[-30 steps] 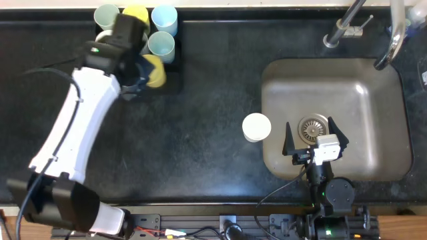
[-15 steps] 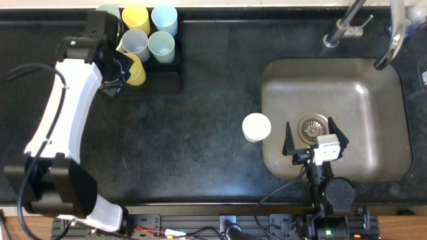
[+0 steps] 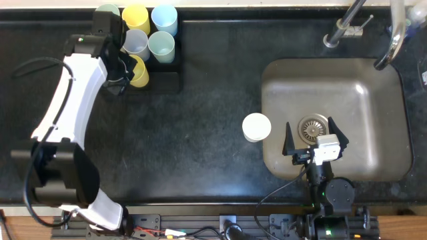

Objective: Store Cups

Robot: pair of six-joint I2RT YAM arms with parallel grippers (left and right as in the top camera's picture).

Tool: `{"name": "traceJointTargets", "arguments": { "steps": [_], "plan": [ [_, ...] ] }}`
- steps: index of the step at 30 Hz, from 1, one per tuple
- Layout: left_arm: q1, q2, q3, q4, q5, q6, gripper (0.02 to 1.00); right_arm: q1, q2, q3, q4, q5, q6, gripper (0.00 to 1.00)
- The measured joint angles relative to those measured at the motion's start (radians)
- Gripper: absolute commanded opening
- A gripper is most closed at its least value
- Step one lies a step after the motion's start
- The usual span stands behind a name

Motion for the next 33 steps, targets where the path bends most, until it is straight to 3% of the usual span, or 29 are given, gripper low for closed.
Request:
{"name": "traceJointTargets", "arguments": {
  "steps": [18,19,20,22,33],
  "plan": [
    [0.000,0.072,0.000,-0.001,-0.004,0.000,0.066,0.000,0.000,0.000,0.000,0.000,0.000,0.998],
    [0.000,0.072,0.000,-0.001,-0.004,0.000,0.145,0.000,0.000,0.000,0.000,0.000,0.000,0.996],
    [0.000,0.072,0.000,-0.001,-0.005,0.002,0.325,0.000,0.000,0.000,0.000,0.000,0.000,0.998],
    [0.000,0.079,0.000,0.001,-0.005,0.003,1.000,0.000,0.000,0.000,0.001,0.000,0.000,0.996],
    [0.000,0.045,-0.001,-0.015,-0.019,0.001,0.998,0.000,0.000,0.000,0.000,0.000,0.000,0.998]
  ]
}}
